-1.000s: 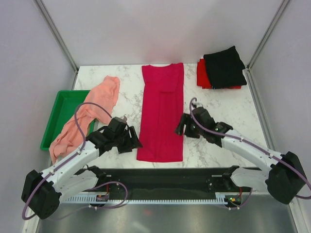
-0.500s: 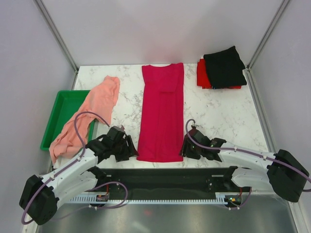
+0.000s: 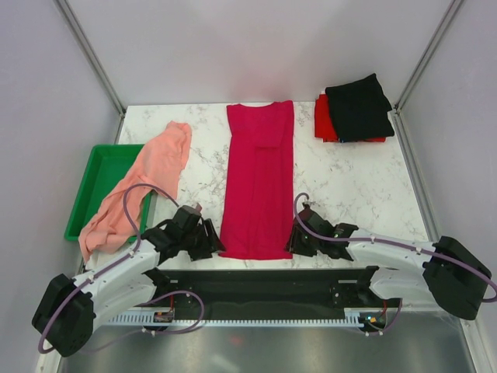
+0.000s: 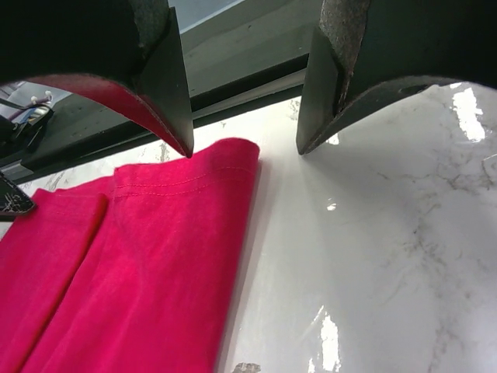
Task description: Fold and stack the t-shirts
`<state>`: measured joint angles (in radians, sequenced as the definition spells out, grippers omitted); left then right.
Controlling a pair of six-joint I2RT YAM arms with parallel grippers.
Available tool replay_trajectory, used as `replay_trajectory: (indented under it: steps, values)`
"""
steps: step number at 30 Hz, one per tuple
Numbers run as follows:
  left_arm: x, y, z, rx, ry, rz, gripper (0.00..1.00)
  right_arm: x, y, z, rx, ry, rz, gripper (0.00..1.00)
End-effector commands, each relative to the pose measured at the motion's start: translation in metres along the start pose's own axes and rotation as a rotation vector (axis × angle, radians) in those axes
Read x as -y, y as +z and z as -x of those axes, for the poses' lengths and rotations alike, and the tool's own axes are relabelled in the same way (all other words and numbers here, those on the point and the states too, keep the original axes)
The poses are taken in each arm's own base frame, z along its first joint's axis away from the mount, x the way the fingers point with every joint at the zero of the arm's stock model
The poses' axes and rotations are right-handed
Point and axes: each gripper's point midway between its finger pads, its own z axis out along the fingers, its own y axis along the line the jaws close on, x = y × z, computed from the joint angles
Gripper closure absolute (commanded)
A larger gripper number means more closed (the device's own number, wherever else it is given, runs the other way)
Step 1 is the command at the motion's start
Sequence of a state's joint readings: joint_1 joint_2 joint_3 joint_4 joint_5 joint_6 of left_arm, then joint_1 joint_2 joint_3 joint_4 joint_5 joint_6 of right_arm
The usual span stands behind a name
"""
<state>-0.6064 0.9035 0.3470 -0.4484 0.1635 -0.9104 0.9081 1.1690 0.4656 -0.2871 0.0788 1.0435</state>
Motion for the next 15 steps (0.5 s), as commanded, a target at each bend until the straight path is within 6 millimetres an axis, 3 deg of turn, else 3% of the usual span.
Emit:
replay_trajectory:
  steps: [1,6,15]
  values:
    - [0.003,0.006,0.002,0.012,-0.016,-0.020,0.37,0.005,-0.001,-0.006,-0.008,0.014,0.003,0.56]
    - [0.003,0.007,0.002,0.008,-0.012,-0.020,0.39,0.019,-0.004,-0.014,-0.015,0.034,-0.018,0.49]
    - [0.005,0.011,0.006,0.022,-0.012,-0.023,0.49,0.015,0.004,-0.020,-0.027,0.062,0.032,0.61]
